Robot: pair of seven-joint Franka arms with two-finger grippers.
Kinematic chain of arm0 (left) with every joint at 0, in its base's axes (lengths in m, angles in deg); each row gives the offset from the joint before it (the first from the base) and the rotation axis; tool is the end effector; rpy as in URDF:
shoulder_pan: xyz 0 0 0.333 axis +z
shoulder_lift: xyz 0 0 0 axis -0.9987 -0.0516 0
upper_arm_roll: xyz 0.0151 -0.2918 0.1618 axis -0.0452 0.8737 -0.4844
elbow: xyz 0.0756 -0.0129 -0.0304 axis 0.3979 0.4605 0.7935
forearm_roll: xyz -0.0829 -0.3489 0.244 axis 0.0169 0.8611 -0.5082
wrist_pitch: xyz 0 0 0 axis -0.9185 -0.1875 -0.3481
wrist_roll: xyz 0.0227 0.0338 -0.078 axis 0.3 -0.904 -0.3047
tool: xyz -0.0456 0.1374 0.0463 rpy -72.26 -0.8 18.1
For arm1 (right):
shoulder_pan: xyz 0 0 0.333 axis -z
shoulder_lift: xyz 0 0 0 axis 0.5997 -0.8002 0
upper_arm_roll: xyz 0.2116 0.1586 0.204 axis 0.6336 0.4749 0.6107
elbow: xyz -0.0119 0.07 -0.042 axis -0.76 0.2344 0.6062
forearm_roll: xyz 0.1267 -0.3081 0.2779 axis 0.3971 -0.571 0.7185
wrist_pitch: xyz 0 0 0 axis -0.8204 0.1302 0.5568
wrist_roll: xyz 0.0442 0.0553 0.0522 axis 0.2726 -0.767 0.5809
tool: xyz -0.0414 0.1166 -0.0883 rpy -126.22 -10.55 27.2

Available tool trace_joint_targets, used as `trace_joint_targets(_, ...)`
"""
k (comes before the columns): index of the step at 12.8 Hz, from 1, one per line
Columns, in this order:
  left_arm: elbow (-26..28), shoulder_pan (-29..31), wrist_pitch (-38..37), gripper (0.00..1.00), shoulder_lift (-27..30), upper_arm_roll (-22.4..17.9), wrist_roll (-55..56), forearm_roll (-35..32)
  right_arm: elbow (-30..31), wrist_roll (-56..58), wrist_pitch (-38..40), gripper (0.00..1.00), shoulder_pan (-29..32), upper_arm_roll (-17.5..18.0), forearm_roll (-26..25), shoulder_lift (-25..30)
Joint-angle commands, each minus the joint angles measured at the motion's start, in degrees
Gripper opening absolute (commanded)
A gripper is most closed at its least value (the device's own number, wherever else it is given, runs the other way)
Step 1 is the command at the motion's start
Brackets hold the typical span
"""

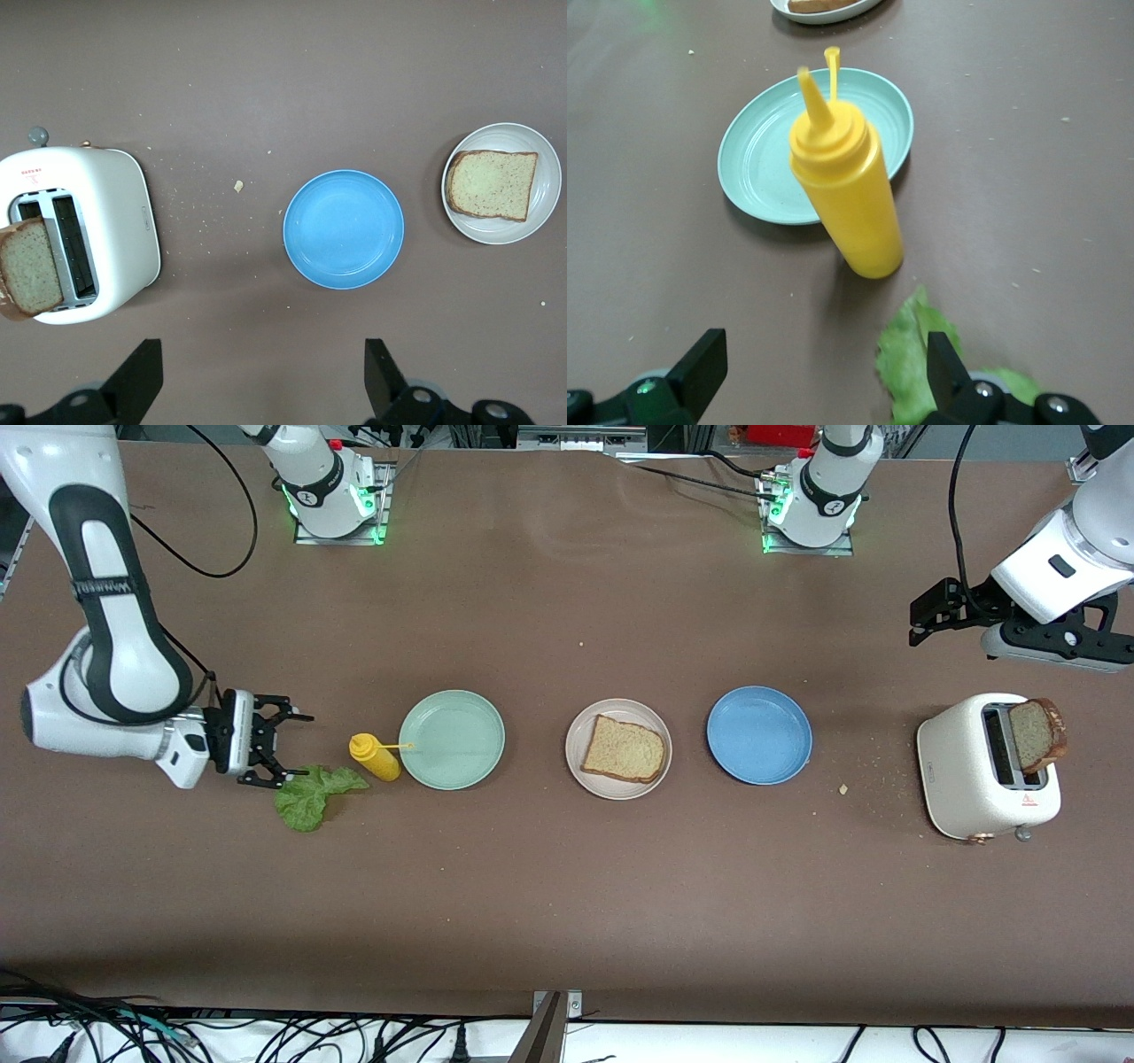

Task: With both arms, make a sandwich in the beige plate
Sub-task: 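Reach the right gripper to the yellow bottle and grasp it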

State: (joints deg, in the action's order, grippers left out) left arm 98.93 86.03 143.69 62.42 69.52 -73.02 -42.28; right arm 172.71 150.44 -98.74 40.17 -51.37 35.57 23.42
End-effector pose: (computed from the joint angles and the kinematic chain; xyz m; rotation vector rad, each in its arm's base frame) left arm 0.5849 -0.0587 0.5694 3.1165 -0.2452 -0.0485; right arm 0.6346 0.0177 0.1779 -1.8273 -1.6980 -0.4478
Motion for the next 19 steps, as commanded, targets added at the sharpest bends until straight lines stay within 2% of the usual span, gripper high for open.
trace_joint_targets(1, 0.13, -0.4, -0.49, 1.0, 0.27, -0.56, -0.17, 1.11, -0.46, 5.21, 0.09, 1.0, 0.28, 0.7, 5.64, -3.05)
trace_joint_targets(4, 0.04, -0.49, -0.49, 1.0, 0.27, -0.56, -0.17, 1.11, -0.98, 6.09, -1.04, 1.0, 0.11, 2.46, 8.9, -6.47)
trace_joint_targets(6, 0.04, -0.84, -0.49, 1.0, 0.19, -0.56, -0.08, 1.02, -0.55, 9.5, -4.64, 1.0, 0.02, 5.26, 12.84, -8.24)
trace_joint_targets(11, 0.04, -0.75, -0.49, 1.0, 0.19, -0.56, -0.17, 1.11, -0.28, 9.88, -6.59, 0.98, 0.02, 7.12, 14.7, -8.42)
trace_joint_targets(12, -0.04, -0.75, -0.49, 1.0, 0.19, -0.56, -0.08, 1.11, 0.07, 9.96, -6.68, 0.74, -0.07, 7.29, 15.58, -8.33)
trace_joint_targets(14, -0.04, -0.75, -0.49, 1.0, 0.19, -0.56, -0.08, 1.11, 0.51, 9.96, -8.08, 0.14, -0.07, 7.3, 15.94, -8.07)
trace_joint_targets(15, -0.04, -0.75, -0.49, 1.0, 0.19, -0.56, -0.08, 1.11, 0.43, 9.96, -8.52, 0.0, -0.15, 7.3, 15.77, -7.81)
trace_joint_targets(17, 0.04, -0.4, -0.49, 1.0, 0.19, -0.56, -0.17, 1.11, 0.25, 8.92, -10.71, 0.0, -0.33, 7.99, 13.15, -5.97)
trace_joint_targets(18, 0.04, -0.31, -0.49, 1.0, 0.19, -0.56, -0.25, 1.11, 0.34, 5.69, -11.59, 0.0, -0.42, 8.43, 8.08, -4.57)
trace_joint_targets(19, 0.04, -0.31, -0.49, 1.0, 0.19, -0.56, -0.17, 1.11, 0.34, -2.17, -11.6, 0.0, -1.38, 8.44, 1.85, -3.07)
